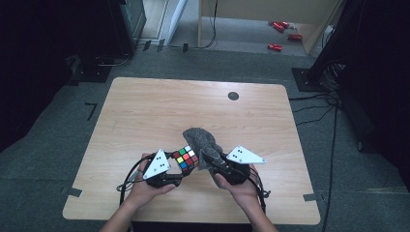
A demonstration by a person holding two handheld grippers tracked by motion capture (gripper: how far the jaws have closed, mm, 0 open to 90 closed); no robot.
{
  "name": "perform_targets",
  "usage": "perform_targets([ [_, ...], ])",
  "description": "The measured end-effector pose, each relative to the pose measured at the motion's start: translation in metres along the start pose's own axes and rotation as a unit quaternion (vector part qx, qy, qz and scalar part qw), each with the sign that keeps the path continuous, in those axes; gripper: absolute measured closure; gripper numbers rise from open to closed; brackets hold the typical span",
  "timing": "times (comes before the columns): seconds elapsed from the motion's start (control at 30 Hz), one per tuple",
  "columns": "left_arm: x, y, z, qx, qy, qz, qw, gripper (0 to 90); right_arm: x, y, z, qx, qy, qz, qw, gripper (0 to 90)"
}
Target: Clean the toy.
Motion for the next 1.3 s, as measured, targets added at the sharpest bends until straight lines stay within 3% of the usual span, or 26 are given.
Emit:
perform_targets([
  [0.17,0.004,0.003,-0.001,-0.003,0.008,0.014,0.9999,34.9,-0.003,-0.002,-0.004,0.021,-0.004,-0.013,0.9997,71.4],
  [0.2,0.004,0.004,-0.001,-0.003,0.011,0.015,0.9998,34.9,-0.008,-0.005,-0.001,0.040,-0.021,-0.024,0.9987,71.3],
  [0.23,0.004,0.004,-0.002,-0.001,0.012,0.016,0.9998,34.9,-0.008,-0.005,-0.001,0.040,-0.021,-0.024,0.9987,71.3],
  [0.3,0.003,0.005,-0.004,0.002,0.013,0.014,0.9998,34.9,-0.016,-0.009,0.002,0.049,-0.020,-0.057,0.9969,71.2],
  [0.33,0.003,0.005,-0.005,0.004,0.015,0.015,0.9998,34.9,-0.016,-0.009,0.002,0.049,-0.020,-0.057,0.9969,71.2],
  [0.43,0.003,0.005,-0.007,0.006,0.020,0.019,0.9996,34.9,-0.020,-0.011,0.012,0.021,-0.007,-0.067,0.9975,71.1],
  [0.47,0.003,0.005,-0.007,0.007,0.020,0.018,0.9996,34.9,-0.019,-0.010,0.022,-0.007,-0.010,-0.063,0.9980,71.1],
  [0.5,0.003,0.005,-0.007,0.008,0.020,0.017,0.9996,34.9,-0.019,-0.010,0.028,-0.023,-0.010,-0.061,0.9979,71.1],
  [0.53,0.002,0.005,-0.007,0.009,0.021,0.015,0.9996,34.9,-0.019,-0.010,0.028,-0.023,-0.010,-0.061,0.9979,71.1],
  [0.57,0.002,0.005,-0.007,0.010,0.023,0.014,0.9996,34.9,-0.021,-0.009,0.039,-0.049,-0.011,-0.063,0.9968,70.9],
  [0.6,0.002,0.005,-0.008,0.011,0.025,0.013,0.9995,34.9,-0.021,-0.009,0.039,-0.049,-0.011,-0.063,0.9968,70.9],
  [0.77,0.000,0.004,-0.009,0.015,0.028,0.006,0.9995,34.9,-0.027,-0.009,0.061,-0.093,-0.035,-0.072,0.9924,69.4],
  [0.8,-0.001,0.003,-0.010,0.016,0.032,0.003,0.9994,34.9,-0.031,-0.010,0.068,-0.111,-0.034,-0.082,0.9899,68.8],
  [0.83,-0.001,0.003,-0.010,0.016,0.032,0.003,0.9994,34.9,-0.031,-0.010,0.068,-0.111,-0.034,-0.082,0.9899,68.8],
  [0.9,-0.002,0.003,-0.010,0.017,0.035,0.000,0.9992,34.9,-0.038,-0.010,0.077,-0.132,-0.032,-0.093,0.9863,68.0],
  [1.13,-0.001,0.006,-0.015,0.022,0.053,0.004,0.9983,34.8,-0.046,-0.013,0.088,-0.151,-0.031,-0.105,0.9824,58.8],
  [1.3,-0.004,0.006,-0.019,0.025,0.065,0.000,0.9976,34.8,-0.042,-0.012,0.090,-0.141,-0.035,-0.093,0.9851,48.5],
])
Point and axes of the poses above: each handheld gripper's, and its own axes: y roughly backward along the jaws, x roughly out of its top, z roughly to its right, the point moved 8 cm from there along -y, roughly forward along the jaws, and after that the axes turned 11 degrees about -y, right-handed, at the moved point
